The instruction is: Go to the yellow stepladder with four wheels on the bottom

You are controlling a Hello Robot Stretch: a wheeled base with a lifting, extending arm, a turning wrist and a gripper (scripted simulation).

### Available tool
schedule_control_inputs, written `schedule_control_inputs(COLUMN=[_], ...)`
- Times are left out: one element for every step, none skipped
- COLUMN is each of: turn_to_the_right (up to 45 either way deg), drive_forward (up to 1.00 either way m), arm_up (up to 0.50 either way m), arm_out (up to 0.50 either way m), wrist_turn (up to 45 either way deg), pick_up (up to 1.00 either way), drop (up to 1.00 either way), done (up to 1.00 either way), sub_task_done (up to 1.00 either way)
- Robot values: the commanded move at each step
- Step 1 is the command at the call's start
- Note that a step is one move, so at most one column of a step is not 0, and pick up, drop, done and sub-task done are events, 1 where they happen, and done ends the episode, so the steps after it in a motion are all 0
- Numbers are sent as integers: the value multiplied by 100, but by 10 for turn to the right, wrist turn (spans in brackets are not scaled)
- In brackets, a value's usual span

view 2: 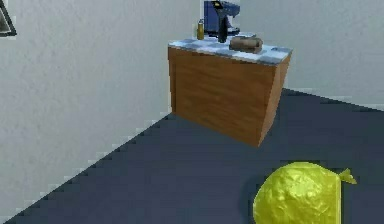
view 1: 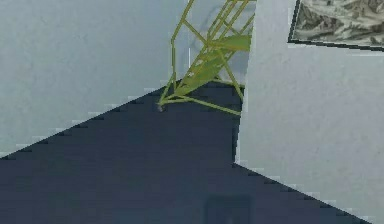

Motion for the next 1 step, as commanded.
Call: schedule_control_inputs(turn_to_the_right=[0], drive_forward=[100], arm_up=[0], arm_out=[0], wrist_turn=[0], pick_up=[0], drop=[0], done=[0], sub_task_done=[0])
